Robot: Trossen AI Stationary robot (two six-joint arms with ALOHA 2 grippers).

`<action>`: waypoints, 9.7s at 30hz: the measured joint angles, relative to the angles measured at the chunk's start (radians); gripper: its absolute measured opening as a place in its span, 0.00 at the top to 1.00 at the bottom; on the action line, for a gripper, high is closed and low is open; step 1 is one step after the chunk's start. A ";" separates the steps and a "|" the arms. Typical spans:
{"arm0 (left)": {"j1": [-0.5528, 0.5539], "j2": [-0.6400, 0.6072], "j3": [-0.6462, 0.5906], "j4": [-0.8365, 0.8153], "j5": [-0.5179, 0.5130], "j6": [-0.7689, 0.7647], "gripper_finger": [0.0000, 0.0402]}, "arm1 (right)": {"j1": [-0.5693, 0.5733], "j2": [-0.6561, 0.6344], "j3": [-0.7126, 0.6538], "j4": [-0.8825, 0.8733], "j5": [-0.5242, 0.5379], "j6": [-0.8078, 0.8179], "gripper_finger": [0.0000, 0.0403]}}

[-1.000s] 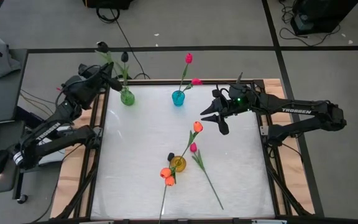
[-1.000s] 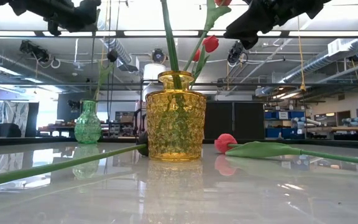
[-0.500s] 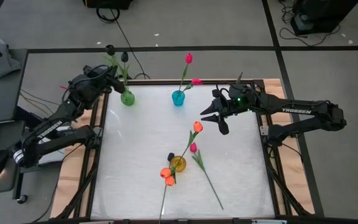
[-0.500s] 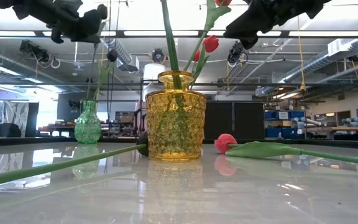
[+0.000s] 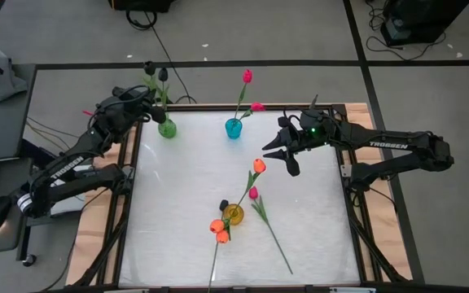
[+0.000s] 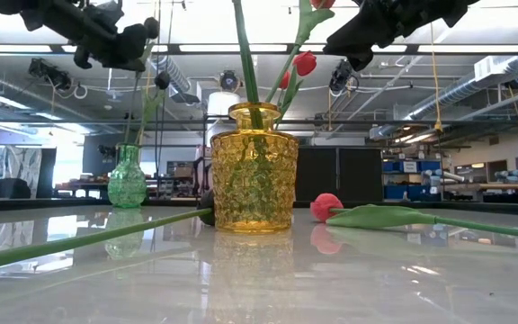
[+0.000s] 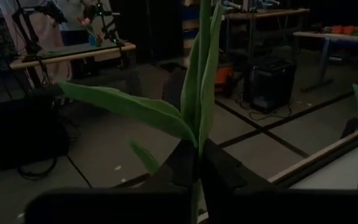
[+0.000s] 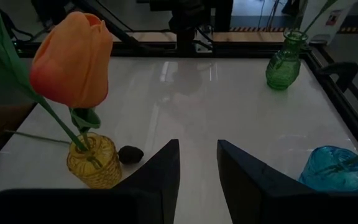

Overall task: Sort flowers into vase by color
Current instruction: Put the left black flower into the green vase, then put the pink flower into the blue vase

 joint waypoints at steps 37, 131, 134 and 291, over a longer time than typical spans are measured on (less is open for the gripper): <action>0.000 -0.004 0.001 -0.204 -0.100 0.007 0.56 | 0.000 0.000 0.000 -0.007 0.000 0.000 0.71; -1.044 0.371 -0.163 -0.301 0.029 -0.685 0.40 | 0.491 0.067 0.001 -0.485 0.345 1.262 0.71; -1.044 0.371 -0.163 -0.300 0.008 -0.682 0.40 | 0.569 0.160 0.001 -0.382 0.363 1.320 0.71; -1.044 0.371 -0.163 -0.285 -0.014 -0.602 0.40 | 0.050 0.101 0.443 0.112 0.829 -0.085 0.98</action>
